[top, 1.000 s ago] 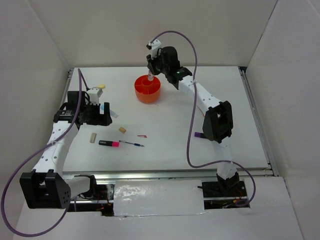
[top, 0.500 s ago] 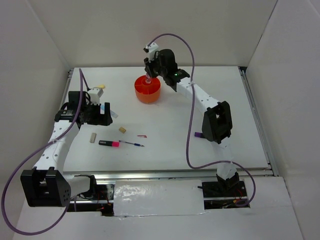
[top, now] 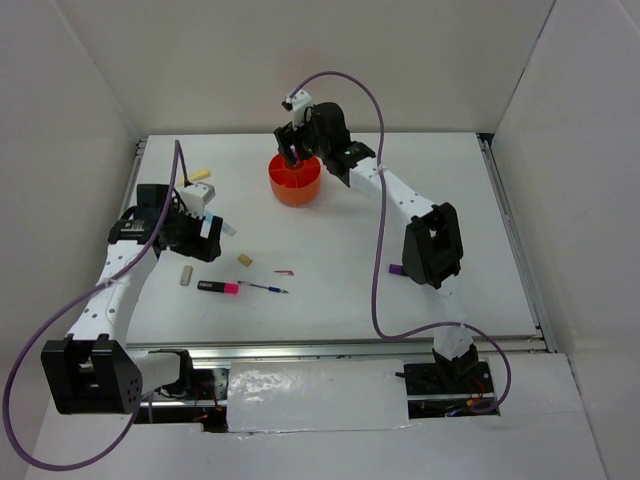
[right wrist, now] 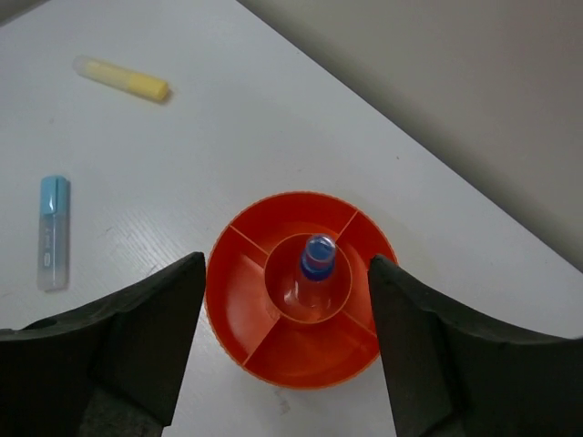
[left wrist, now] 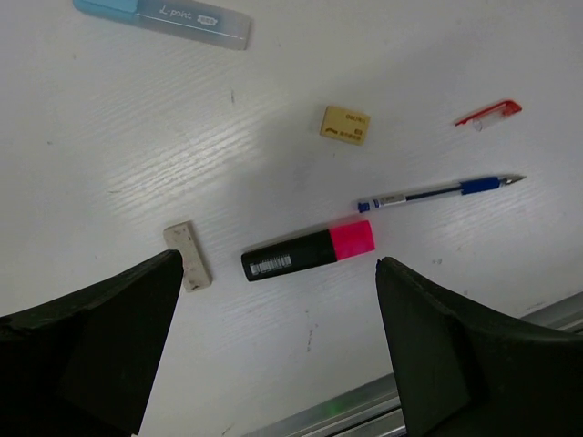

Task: Sort the stationery into containers
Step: Place the stationery in the storage box, then pick up the pen cap from the center of the board.

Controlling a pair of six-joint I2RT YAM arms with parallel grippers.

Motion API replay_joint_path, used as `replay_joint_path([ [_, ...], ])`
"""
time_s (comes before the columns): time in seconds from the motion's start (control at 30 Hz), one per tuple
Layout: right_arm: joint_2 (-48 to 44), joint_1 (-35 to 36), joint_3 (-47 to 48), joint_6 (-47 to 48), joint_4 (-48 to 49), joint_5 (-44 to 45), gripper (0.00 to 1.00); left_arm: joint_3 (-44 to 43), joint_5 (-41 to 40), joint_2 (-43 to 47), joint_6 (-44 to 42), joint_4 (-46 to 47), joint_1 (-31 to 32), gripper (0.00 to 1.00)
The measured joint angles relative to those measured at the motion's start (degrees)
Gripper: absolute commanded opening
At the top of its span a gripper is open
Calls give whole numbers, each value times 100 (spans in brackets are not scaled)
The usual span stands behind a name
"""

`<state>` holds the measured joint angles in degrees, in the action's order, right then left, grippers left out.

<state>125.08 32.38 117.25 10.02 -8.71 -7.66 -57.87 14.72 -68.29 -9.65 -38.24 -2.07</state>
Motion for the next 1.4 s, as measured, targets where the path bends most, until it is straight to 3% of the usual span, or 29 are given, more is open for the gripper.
replay_joint_path([
  [0.3, -273, -2, -219, -190, -317, -136, 84, 109, 382, 260, -2059, -494, -4, 91],
  [0.57, -2341, -365, -1696, -560, -686, -634, 81, 595, 658, 153, -3338, -474, 361, 86],
  [0.77, -3722, -1305, -2931, -667, -885, -839, 73, 612, 664, -380, -3558, -251, 1180, 79],
  [1.03, -4131, -2026, -4507, -586, -1609, -1165, 69, 610, 595, -1169, -3541, 354, 2107, 66],
  [1.4, -4212, -2629, -4719, -284, -2312, -1307, 64, 750, 420, -1620, -3936, 970, 2741, 63],
])
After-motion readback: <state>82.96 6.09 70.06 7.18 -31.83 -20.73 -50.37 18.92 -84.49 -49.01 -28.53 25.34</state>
